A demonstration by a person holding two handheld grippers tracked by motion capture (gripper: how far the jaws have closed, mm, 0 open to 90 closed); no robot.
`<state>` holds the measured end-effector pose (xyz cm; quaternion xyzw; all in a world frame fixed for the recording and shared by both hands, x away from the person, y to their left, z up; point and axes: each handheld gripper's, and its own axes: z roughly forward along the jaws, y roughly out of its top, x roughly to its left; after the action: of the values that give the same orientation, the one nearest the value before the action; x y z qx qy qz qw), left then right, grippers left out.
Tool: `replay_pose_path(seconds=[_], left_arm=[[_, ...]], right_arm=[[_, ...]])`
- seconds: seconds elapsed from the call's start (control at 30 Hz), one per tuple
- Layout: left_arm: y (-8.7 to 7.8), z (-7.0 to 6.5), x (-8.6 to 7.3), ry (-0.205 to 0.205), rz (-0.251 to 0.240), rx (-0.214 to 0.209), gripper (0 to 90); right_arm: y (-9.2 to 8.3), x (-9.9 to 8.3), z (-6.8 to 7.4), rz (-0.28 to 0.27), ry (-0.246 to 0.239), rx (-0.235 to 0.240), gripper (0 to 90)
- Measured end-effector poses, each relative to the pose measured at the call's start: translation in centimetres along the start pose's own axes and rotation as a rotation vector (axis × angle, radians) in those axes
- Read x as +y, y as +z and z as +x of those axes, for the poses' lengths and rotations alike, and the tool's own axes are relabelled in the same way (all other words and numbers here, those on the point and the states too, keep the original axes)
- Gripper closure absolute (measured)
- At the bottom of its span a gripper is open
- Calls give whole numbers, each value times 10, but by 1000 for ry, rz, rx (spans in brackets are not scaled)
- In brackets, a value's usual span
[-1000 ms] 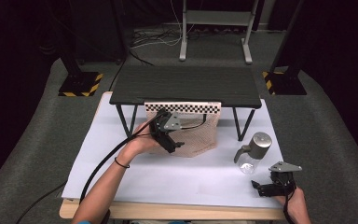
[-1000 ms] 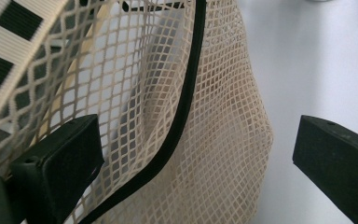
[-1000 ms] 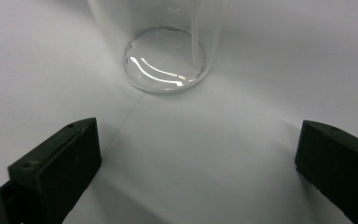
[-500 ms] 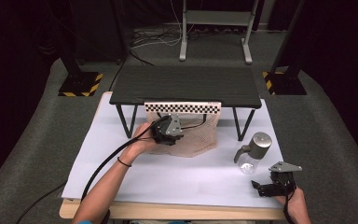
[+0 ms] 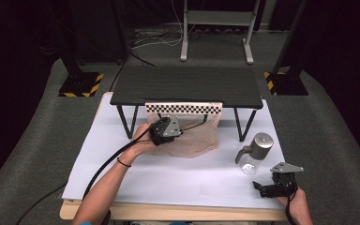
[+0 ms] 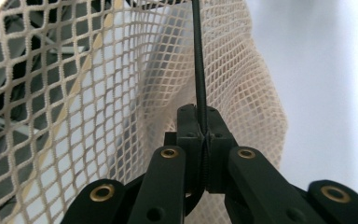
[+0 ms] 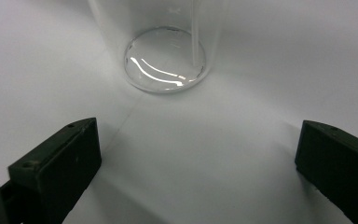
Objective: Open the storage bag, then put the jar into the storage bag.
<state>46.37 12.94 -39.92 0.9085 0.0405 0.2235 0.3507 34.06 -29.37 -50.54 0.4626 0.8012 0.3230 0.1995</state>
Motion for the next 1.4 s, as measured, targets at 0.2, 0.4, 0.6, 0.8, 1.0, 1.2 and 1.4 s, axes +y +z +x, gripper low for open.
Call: replay_pose_path(seconds=[0.2,0.4,0.6,0.8,1.0,1.2,1.4], left_arm=[[-13,-5,5,4,-37,-82,877],[-24,-9,11,19,-80,-118,875],[-25,-10,11,14,-93,-120,865],[-26,-11,11,13,-99,-118,866],[-25,-11,11,8,-98,-116,866],[-26,-11,11,-6,-101,-114,867],[-26,-12,11,-9,-102,-100,878]], right_arm=[[0,0,0,0,0,0,0],[0,0,0,0,0,0,0],[0,0,0,1,1,1,0],[0,1,0,7,0,2,0],[0,3,0,28,-6,0,0],[0,5,1,31,-39,-1,0],[-3,4,1,16,-30,3,7]])
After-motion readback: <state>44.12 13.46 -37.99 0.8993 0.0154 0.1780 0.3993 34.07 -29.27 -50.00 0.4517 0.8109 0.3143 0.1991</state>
